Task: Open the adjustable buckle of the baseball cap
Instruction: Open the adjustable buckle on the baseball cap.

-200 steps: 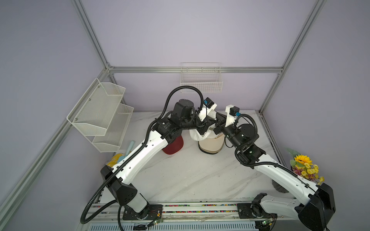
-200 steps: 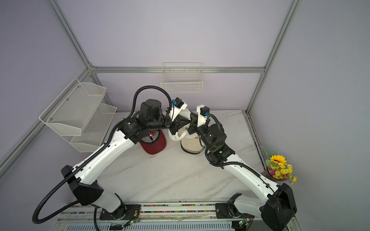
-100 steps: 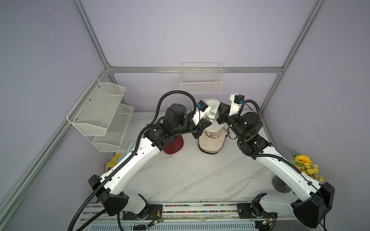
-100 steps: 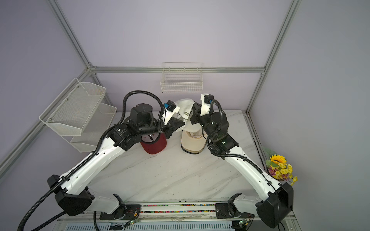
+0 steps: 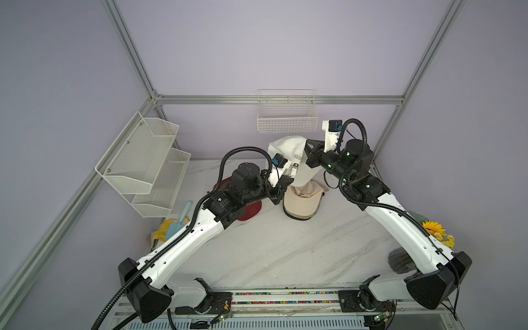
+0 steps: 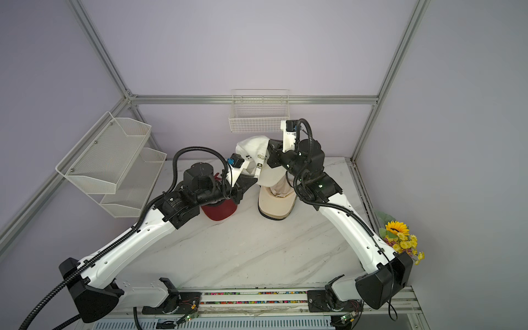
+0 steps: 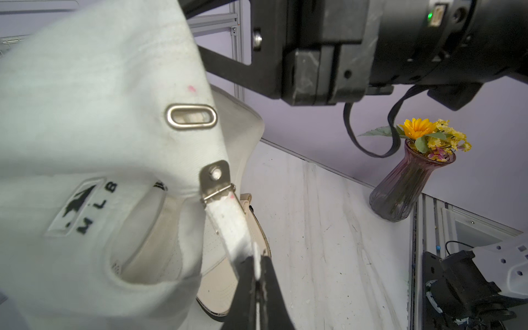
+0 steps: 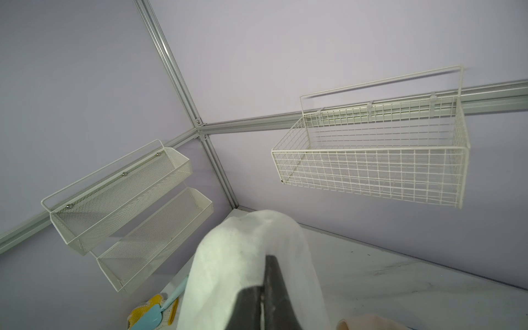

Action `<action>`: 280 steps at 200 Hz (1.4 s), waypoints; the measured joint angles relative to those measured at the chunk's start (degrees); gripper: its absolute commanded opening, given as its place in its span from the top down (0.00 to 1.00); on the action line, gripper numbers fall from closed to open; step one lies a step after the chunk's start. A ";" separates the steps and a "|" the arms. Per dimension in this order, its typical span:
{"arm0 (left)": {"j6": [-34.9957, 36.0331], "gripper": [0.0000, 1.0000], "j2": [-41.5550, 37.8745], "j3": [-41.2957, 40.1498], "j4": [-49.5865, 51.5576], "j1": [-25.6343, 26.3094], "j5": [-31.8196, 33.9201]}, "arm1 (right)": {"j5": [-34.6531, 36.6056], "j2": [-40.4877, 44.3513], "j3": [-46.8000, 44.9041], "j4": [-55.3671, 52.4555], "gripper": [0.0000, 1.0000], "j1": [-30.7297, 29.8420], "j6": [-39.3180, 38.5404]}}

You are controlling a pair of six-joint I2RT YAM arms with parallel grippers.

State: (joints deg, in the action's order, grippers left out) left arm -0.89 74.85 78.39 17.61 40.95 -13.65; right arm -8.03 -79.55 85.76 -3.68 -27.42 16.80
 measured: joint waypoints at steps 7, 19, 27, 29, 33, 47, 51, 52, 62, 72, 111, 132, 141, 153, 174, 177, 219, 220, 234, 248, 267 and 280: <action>0.00 1.00 -0.17 0.00 -0.26 0.00 0.37 | -0.46 0.00 0.17 0.09 1.00 0.09 0.46; 0.02 1.00 -0.33 0.00 -0.46 0.00 1.16 | -1.20 0.00 0.24 0.44 1.00 0.17 1.46; 0.02 1.00 -0.35 0.00 -0.44 0.02 1.99 | -1.97 0.00 0.24 0.61 1.00 0.28 2.23; 0.04 1.00 -0.35 0.00 -0.42 0.02 2.21 | -2.14 0.00 0.24 0.63 1.00 0.31 2.45; 0.04 1.00 -0.33 0.00 -0.42 0.02 2.67 | -2.47 0.00 0.24 0.63 1.00 0.35 2.78; 0.07 1.00 -0.09 0.00 -0.37 0.04 4.57 | -4.44 0.00 0.31 0.72 1.00 0.57 4.70; 0.07 1.00 0.04 0.00 -0.37 0.04 5.14 | -5.05 -0.02 0.39 0.81 1.00 0.61 5.27; 0.09 1.00 0.07 0.00 -0.37 0.04 5.20 | -5.27 -0.07 0.44 0.83 1.00 0.66 5.46; 0.09 1.00 0.52 0.02 -0.63 0.04 6.67 | -6.91 -0.31 1.03 0.90 1.00 0.72 6.93; 0.09 1.00 1.16 0.02 -1.33 0.00 8.04 | -8.52 -0.90 1.97 1.07 1.00 0.72 8.66; -0.04 1.00 2.05 -2.10 -7.45 -1.62 10.71 | -12.33 -3.54 6.10 0.68 1.00 0.81 13.60; -0.17 0.81 1.60 -3.52 -10.49 -2.60 10.95 | -12.94 -4.07 7.37 0.07 1.00 0.81 14.84; -0.20 0.41 1.11 -3.85 -11.02 -2.69 10.93 | -12.92 -4.22 7.74 0.28 1.00 0.81 15.28; -0.15 0.14 0.17 -4.72 -9.46 -2.69 10.84 | -12.66 -4.24 8.46 1.95 1.00 1.01 15.63; 0.04 0.04 -0.81 -6.62 -7.74 -2.62 10.88 | -12.22 -3.65 9.27 5.44 1.00 1.46 15.89; 0.09 0.03 -1.01 -6.97 -7.74 -2.56 10.93 | -12.15 -3.54 9.29 5.81 1.00 1.49 15.93; 3.39 0.00 -5.46 -11.37 -9.84 0.87 15.72 | -11.96 -3.26 9.33 8.02 1.00 1.66 16.11; 3.63 0.00 -5.55 -11.43 -10.01 1.09 16.04 | -11.96 -3.26 9.33 8.02 1.00 1.66 16.13; 5.84 0.00 -6.29 -11.89 -12.48 3.48 19.17 | -11.98 -3.32 9.33 8.17 1.00 1.66 16.35; 8.35 0.03 -6.69 -12.31 -15.41 5.81 21.88 | -12.00 -3.50 9.33 8.39 1.00 1.66 16.63; 11.72 0.08 -6.56 -12.31 -18.86 8.46 25.03 | -12.00 -3.74 9.33 8.46 1.00 1.66 17.07; 13.73 0.15 -6.12 -12.31 -20.65 9.44 26.77 | -12.00 -3.93 9.31 8.48 1.00 1.66 17.38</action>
State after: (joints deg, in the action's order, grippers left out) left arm 12.84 68.73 66.08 -3.05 50.39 13.13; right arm -20.03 -83.48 95.07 4.80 -25.76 34.17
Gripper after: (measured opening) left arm 0.893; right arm 0.047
